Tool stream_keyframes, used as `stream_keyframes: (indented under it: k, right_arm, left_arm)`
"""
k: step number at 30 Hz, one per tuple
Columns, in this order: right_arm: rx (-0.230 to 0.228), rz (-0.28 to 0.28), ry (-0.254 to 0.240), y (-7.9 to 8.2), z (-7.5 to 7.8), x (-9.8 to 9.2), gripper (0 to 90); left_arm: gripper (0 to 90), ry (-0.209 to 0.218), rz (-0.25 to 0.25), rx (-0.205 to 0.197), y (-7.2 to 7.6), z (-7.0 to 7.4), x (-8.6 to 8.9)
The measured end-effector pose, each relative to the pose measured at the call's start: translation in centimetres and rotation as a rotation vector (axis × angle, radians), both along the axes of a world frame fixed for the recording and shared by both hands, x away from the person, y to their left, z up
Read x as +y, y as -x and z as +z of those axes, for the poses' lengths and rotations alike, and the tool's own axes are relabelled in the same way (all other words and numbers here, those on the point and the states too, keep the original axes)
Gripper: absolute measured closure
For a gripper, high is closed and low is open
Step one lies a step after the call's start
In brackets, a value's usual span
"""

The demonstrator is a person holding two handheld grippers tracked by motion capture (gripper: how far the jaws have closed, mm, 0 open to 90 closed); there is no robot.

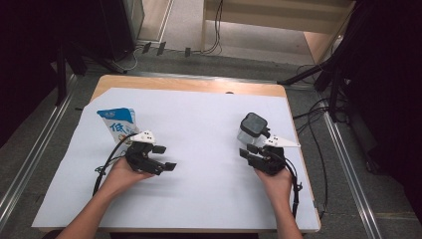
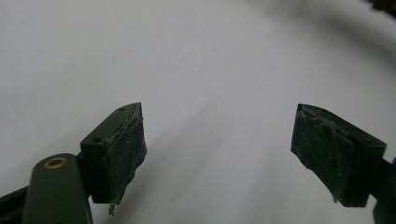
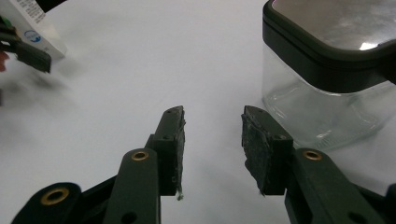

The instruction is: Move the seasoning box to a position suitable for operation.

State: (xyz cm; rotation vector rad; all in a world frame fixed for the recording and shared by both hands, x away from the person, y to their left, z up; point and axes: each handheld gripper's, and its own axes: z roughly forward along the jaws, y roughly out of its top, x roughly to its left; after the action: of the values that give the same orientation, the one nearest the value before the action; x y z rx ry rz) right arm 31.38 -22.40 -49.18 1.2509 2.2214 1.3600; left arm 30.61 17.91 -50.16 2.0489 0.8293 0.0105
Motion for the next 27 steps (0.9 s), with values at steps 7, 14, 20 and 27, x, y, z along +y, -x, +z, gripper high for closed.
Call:
stream_keyframes:
  k: [7,14,20,27]
  right_arm:
    - [-0.022,0.018,0.015,0.13,0.19,0.29,59.6]
    - [-0.016,0.007,0.006,0.13,0.47,0.38,49.4]
    - [-0.019,0.014,0.009,0.26,0.70,0.51,41.1]
    - [-0.019,0.002,0.002,0.54,0.87,-0.28,40.0]
  left_arm:
    - [39.3,-0.019,-0.021,0.009,0.12,0.31,0.12]
    - [42.5,-0.029,-0.033,-0.001,-0.02,0.23,0.39]
    - [39.7,-0.017,-0.025,0.020,-0.36,0.10,0.43]
    - [34.1,-0.007,-0.030,0.028,-0.67,0.44,0.43]
